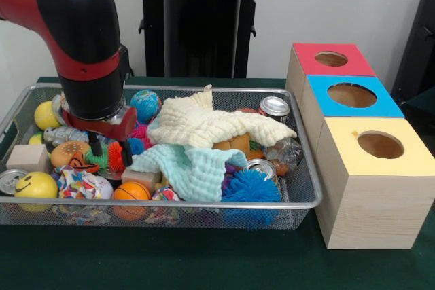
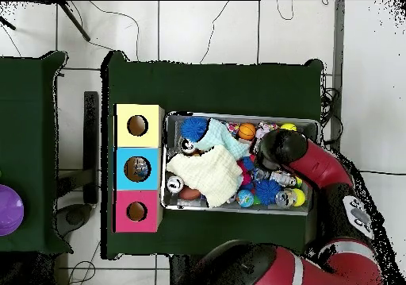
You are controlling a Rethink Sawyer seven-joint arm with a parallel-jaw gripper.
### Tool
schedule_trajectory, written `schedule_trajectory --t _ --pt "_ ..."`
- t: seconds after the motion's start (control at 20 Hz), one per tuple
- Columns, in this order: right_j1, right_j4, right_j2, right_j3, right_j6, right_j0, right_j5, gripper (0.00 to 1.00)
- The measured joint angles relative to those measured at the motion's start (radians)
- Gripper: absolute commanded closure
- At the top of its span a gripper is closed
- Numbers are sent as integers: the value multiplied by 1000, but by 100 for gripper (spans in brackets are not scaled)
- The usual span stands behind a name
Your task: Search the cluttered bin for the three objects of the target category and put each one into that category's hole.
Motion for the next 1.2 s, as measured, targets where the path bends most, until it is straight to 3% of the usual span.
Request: schedule_trajectory --t 0.3,0.75,1.2 --pt "6 0 0 -17 0 0 26 0" --pt "-73 1 5 124 0 -2 -100 0" --pt "-169 1 11 240 0 -7 -110 0"
